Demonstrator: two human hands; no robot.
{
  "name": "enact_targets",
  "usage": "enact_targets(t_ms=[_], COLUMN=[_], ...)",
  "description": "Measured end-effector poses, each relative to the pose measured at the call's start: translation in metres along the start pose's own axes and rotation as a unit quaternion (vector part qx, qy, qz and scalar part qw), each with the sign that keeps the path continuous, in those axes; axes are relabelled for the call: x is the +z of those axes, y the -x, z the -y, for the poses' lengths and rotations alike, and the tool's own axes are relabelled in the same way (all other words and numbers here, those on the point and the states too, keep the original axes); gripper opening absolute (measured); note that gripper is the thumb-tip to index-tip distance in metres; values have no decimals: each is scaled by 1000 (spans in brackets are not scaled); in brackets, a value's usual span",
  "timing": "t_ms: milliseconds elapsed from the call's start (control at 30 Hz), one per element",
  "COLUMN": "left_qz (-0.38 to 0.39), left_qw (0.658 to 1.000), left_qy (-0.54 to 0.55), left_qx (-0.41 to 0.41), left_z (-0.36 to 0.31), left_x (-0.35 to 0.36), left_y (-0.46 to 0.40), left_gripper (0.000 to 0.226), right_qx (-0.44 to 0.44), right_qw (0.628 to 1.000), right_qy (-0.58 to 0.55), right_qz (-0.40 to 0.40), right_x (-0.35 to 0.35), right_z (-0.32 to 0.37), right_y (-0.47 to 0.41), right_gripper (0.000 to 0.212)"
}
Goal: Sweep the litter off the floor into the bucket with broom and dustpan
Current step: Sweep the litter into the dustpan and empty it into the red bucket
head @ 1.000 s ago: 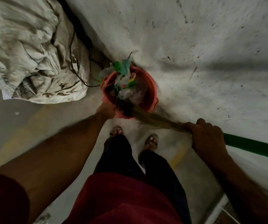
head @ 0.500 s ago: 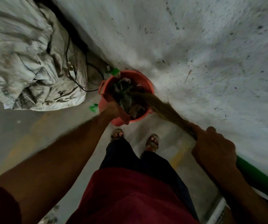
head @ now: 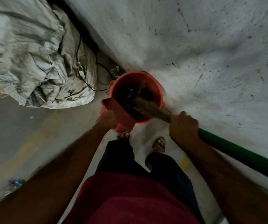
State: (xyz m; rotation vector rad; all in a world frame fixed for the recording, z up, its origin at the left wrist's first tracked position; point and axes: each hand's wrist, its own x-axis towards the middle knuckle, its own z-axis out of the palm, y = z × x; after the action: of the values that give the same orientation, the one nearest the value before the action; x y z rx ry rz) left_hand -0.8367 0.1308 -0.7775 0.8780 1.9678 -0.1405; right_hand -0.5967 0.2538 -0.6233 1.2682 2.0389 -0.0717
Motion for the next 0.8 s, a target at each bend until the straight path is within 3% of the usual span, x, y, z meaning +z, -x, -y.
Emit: enact_targets(t_ms=[133, 300, 367, 433, 567, 733, 800], left_qz=[48, 49, 44, 32, 1, -30, -62], left_qw=[996, 997, 998, 999, 998, 994, 992], left_qy=[-64, -50, -37, -28, -23, -66, -45], left_qx=[44, 45, 36, 27, 50, 86, 100], left_z=[-2, 6, 15, 23, 27, 40, 24], left_x=[-10, -13, -14, -14, -12, 9, 6], left_y=[23, 45, 50, 50, 58, 45, 58], left_gripper=[47, 44, 43, 58, 61, 68, 57], right_qx=[-6, -6, -17, -27, -15, -25, -38], right_qw=[995, 992, 985, 980, 974, 969, 967], right_qy=[-54, -97, -145, -179, -221, -245, -246], right_qz=[80, 85, 87, 86, 46, -31, -60], right_x=[31, 37, 29, 19, 23, 26, 25], right_z=[35, 3, -22, -45, -79, -105, -111], right_y=[-39, -9, 15, 40, 69, 81, 82], right_gripper=[28, 24, 32, 47, 55, 48, 42])
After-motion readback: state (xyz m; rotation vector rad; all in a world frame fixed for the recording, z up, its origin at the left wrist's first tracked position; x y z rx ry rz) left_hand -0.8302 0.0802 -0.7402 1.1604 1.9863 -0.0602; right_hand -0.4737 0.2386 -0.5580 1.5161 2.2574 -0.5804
